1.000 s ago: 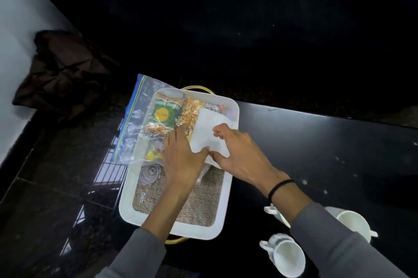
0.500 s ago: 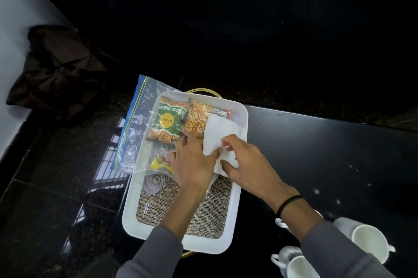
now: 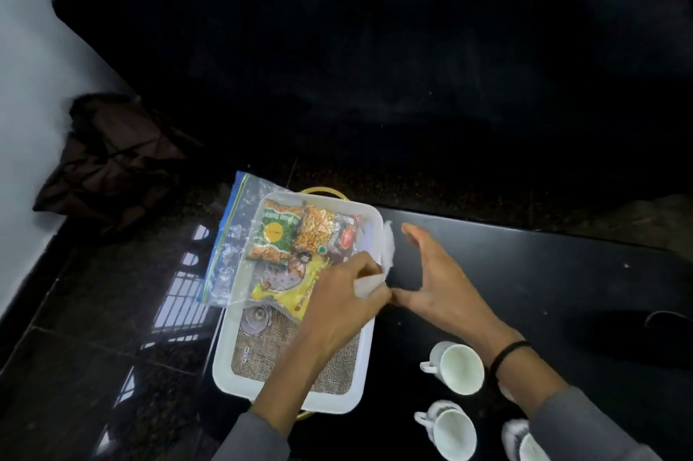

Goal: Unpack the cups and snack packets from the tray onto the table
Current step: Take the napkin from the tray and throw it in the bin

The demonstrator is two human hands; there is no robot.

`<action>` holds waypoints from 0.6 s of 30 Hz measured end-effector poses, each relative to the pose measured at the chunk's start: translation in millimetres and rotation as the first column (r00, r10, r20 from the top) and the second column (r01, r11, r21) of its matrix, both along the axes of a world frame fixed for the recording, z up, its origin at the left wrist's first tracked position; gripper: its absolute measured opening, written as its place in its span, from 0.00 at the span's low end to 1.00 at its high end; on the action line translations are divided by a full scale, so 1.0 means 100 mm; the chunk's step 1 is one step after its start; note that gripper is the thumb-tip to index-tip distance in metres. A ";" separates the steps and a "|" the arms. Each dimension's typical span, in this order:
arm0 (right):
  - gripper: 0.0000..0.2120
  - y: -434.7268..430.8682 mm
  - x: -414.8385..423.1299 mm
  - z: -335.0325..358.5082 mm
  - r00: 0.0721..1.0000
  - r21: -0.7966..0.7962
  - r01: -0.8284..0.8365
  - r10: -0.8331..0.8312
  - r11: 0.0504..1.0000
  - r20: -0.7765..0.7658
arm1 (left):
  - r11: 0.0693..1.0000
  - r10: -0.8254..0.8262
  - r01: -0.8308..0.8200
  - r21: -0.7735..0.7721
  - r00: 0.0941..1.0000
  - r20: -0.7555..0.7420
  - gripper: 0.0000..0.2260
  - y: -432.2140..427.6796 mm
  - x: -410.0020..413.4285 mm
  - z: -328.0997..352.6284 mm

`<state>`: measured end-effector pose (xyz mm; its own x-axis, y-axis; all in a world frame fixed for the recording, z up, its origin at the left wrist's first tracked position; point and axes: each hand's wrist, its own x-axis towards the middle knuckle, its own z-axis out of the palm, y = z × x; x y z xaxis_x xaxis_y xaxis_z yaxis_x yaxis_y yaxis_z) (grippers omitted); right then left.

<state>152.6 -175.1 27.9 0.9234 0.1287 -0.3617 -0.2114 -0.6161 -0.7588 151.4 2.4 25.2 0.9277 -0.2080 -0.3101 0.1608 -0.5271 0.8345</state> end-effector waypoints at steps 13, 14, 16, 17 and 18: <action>0.28 -0.91 -0.46 0.83 0.880 0.492 0.445 -0.265 0.748 -0.394 | 0.943 -0.249 0.198 -0.268 0.953 -0.173 0.02 -0.50 0.19 0.94; 0.25 -0.98 -0.54 0.86 0.867 0.517 0.471 -0.265 0.714 -0.423 | 0.939 -0.236 0.169 -0.300 0.950 -0.206 0.04 -0.57 0.18 0.97; 0.22 -1.11 -0.68 0.89 0.839 0.531 0.523 -0.292 0.666 -0.459 | 0.928 -0.189 0.070 -0.367 0.935 -0.299 0.08 -0.72 0.12 1.02; 0.21 -1.17 -0.74 0.91 0.822 0.524 0.554 -0.326 0.647 -0.468 | 0.920 -0.172 0.023 -0.391 0.920 -0.352 0.10 -0.81 0.09 1.05; 0.20 -1.23 -0.81 0.94 0.801 0.515 0.589 -0.365 0.623 -0.475 | 0.913 -0.163 -0.016 -0.408 0.902 -0.400 0.11 -0.90 0.04 1.06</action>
